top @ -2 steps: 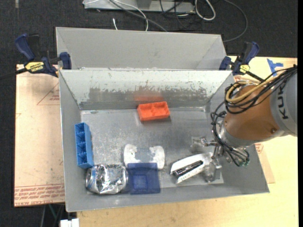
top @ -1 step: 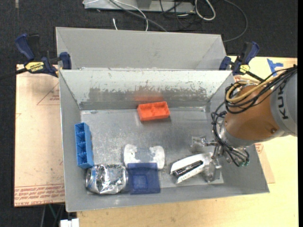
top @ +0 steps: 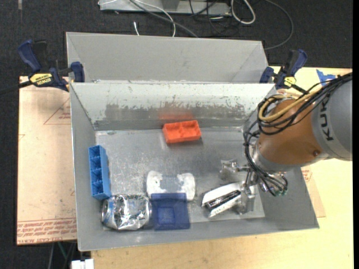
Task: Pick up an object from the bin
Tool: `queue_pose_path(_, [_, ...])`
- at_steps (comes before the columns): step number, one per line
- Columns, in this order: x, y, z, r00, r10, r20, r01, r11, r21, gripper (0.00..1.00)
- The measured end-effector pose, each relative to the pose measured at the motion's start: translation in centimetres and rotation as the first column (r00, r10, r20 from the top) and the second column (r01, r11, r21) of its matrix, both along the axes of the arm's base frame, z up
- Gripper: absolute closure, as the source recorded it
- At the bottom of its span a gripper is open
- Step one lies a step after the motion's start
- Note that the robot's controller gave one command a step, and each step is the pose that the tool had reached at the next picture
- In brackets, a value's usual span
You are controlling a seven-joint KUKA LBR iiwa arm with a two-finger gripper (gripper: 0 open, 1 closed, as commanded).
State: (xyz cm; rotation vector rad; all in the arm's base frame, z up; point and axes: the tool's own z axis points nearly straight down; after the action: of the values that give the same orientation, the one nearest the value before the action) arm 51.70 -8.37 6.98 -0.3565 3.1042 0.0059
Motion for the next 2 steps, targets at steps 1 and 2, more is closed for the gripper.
queue_pose_path(1, [-0.2,-0.1,0.0,1.0,-0.003,0.0,0.003,1.0,0.0,0.0])
queue_pose_path(2, [-2.5,0.0,3.4,0.98,0.197,0.002,-0.197,0.98,-0.003,0.0])
